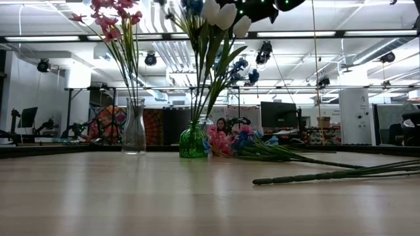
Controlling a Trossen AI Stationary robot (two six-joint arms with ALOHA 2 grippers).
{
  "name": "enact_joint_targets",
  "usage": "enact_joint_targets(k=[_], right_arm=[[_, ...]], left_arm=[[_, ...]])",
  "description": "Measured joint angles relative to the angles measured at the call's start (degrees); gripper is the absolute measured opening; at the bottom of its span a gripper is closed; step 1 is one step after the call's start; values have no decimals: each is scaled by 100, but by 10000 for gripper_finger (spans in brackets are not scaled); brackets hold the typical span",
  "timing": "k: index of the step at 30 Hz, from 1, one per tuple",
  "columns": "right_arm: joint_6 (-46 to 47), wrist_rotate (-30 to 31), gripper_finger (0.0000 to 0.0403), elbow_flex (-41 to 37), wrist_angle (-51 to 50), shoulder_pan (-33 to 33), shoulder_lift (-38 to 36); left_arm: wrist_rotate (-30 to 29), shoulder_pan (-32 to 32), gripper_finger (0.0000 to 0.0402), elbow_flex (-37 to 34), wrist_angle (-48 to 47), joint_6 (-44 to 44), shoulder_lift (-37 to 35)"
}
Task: Sort flowers into vase by color
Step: Put the right blue flowers into the right transparent vase
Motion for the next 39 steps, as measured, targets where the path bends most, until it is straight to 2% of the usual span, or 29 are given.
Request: enact_joint_targets(k=[7, 15, 24, 39], right_arm=[[-3, -206, 13, -343, 456, 2, 39], [-345, -202, 13, -625, 481, -76, 43], [-210, -217, 13, -683, 490, -313, 49], [-147, -124, 13, -732, 745, -308, 178]], left_arm=[[0, 0, 246, -2, -148, 12, 7], [0, 0, 246, -4, -242, 37, -49], [0, 0, 246, -4, -260, 42, -55], [-7, 0, 246, -4, -295, 44, -53]])
